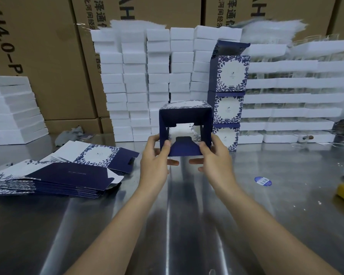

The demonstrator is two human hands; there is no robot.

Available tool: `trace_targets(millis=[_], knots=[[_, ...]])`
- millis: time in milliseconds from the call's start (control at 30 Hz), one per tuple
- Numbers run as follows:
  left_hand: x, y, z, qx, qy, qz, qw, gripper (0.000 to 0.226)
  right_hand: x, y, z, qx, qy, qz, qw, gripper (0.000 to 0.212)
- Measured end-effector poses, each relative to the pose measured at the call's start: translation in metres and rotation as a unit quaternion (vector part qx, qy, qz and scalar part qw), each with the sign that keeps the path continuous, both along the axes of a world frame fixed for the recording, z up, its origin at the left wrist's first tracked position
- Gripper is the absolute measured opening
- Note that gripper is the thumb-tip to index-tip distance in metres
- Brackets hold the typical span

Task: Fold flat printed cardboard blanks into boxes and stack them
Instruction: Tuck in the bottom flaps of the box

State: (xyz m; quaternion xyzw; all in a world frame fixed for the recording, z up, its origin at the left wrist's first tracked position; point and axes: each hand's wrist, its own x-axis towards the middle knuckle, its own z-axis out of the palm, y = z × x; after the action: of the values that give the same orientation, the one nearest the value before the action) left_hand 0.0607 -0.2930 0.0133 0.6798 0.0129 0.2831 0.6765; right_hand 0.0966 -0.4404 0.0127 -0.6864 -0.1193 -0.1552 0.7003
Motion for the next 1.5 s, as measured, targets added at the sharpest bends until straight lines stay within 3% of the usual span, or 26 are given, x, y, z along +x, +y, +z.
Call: trace_targets(millis=[233,433,567,733,867,1133,1267,1367,1500], knots=[[-0.002,0.003,0.003,-0.029,0.013,-0.012,0.999,0.016,0.001,0.001,-0.001,0.009,0.025,0.033,0.999,0.03],[-0.001,-0.001,0.002,-0.017,0.022,-0.018,0.999,0.035,0.001,0.0,0.0,0.065,0.057,0.083,0.993,0.025],[-0.002,-0.002,0.004,-0.041,0.025,-0.023,0.999,0.034,0.0,-0.001,0.001,0.121,0.091,0.125,0.981,0.019],[-0.002,-0.003,0.003,-0.043,0.025,-0.023,0.998,0.035,-0.004,0.004,0.001,0.167,0.122,0.156,0.966,0.031],[-0.004,-0.002,0.005,-0.057,0.032,-0.041,0.997,0.035,-0.003,0.002,0.002,0.167,0.121,0.15,0.967,0.038],[-0.006,-0.005,0.006,-0.051,0.049,-0.044,0.997,0.024,-0.001,0.003,-0.001,0.168,0.124,0.131,0.969,0.032],[-0.006,-0.005,0.004,-0.043,0.054,-0.036,0.997,0.033,-0.001,0.004,-0.002,0.144,0.122,0.125,0.974,0.038],[-0.003,-0.005,0.0,-0.018,0.049,-0.022,0.998,0.041,-0.001,0.006,-0.003,0.116,0.11,0.116,0.98,0.029],[0.0,-0.005,-0.004,-0.017,0.048,-0.021,0.998,0.051,-0.005,0.009,-0.001,0.079,0.086,0.086,0.989,0.031]])
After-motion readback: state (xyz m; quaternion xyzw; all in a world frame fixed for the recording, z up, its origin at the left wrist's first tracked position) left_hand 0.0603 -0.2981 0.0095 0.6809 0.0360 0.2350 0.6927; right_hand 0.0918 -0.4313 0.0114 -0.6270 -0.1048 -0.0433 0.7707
